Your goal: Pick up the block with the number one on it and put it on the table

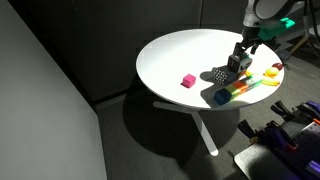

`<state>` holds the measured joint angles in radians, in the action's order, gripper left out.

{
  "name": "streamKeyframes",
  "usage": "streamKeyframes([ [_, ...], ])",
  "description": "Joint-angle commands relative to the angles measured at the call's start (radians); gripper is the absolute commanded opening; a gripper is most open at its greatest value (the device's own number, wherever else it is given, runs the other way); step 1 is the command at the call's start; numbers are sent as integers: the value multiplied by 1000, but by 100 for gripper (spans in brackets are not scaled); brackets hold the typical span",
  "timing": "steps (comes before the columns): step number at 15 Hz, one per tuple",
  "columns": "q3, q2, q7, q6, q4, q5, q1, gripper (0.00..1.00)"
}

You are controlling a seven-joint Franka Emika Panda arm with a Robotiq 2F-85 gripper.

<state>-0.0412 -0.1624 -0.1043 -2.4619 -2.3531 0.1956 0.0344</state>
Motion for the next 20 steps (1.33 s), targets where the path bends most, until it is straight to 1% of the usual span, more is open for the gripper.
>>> streamKeyframes([
  [1,-12,-23,-15,-25,1,13,-9,100],
  [2,-13,-27,-15,-24,2,16,-10,97],
  [3,-12,-30,-13,-17,4,11,-10,74],
  [5,-11,-34,-11,-5,8,2,-11,70],
  [6,-8,-33,-4,3,11,-7,-10,61],
  [7,-6,-29,-2,10,13,-12,-11,54],
  [8,-4,-25,2,16,15,-19,-11,49],
  [9,-1,-20,6,21,17,-25,-11,48],
  [10,0,-14,6,25,19,-25,-13,43],
  [11,3,-8,12,32,22,-33,-14,35],
  [13,9,3,18,52,35,-51,-18,23],
  [14,11,6,17,63,41,-56,-21,19],
  [15,15,9,17,81,50,-63,-24,19],
  [18,22,14,13,121,76,-78,-33,8],
  [19,24,13,10,129,87,-79,-36,9],
  [20,24,8,3,125,98,-72,-40,8],
])
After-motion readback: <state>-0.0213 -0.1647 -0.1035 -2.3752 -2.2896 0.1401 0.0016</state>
